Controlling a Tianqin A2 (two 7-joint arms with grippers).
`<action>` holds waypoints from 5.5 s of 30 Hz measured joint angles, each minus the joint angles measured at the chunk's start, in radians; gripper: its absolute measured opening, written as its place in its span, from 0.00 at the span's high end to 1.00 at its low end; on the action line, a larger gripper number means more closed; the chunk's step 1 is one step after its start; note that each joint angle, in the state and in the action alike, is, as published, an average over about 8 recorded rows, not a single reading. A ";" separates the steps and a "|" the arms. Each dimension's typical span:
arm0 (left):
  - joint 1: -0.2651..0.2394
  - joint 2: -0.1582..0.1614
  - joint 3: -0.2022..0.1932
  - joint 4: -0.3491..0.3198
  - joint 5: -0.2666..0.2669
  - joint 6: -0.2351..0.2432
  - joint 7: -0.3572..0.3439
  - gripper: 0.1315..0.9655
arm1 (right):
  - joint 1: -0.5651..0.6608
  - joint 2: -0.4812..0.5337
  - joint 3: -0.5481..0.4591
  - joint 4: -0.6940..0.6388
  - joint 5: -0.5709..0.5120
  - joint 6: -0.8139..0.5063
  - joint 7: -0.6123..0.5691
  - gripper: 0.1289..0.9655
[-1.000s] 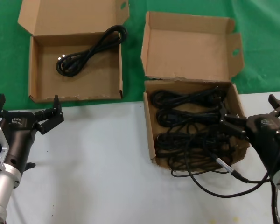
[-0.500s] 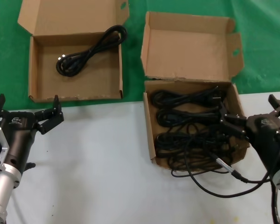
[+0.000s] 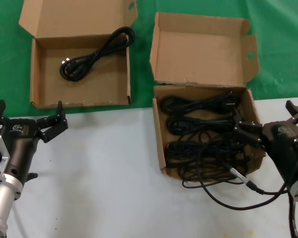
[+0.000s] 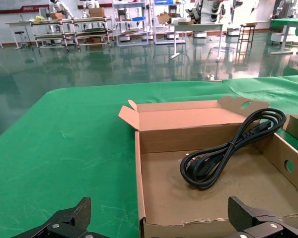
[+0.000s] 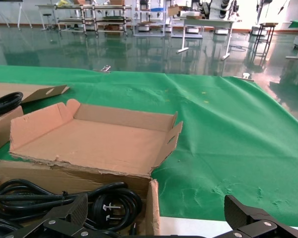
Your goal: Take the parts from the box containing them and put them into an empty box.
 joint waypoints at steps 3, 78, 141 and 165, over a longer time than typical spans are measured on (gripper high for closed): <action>0.000 0.000 0.000 0.000 0.000 0.000 0.000 0.00 | 0.000 0.000 0.000 0.000 0.000 0.000 0.000 0.00; 0.000 0.000 0.000 0.000 0.000 0.000 0.000 0.00 | 0.000 0.000 0.000 0.000 0.000 0.000 0.000 0.00; 0.000 0.000 0.000 0.000 0.000 0.000 0.000 0.00 | 0.000 0.000 0.000 0.000 0.000 0.000 0.000 0.00; 0.000 0.000 0.000 0.000 0.000 0.000 0.000 0.00 | 0.000 0.000 0.000 0.000 0.000 0.000 0.000 0.00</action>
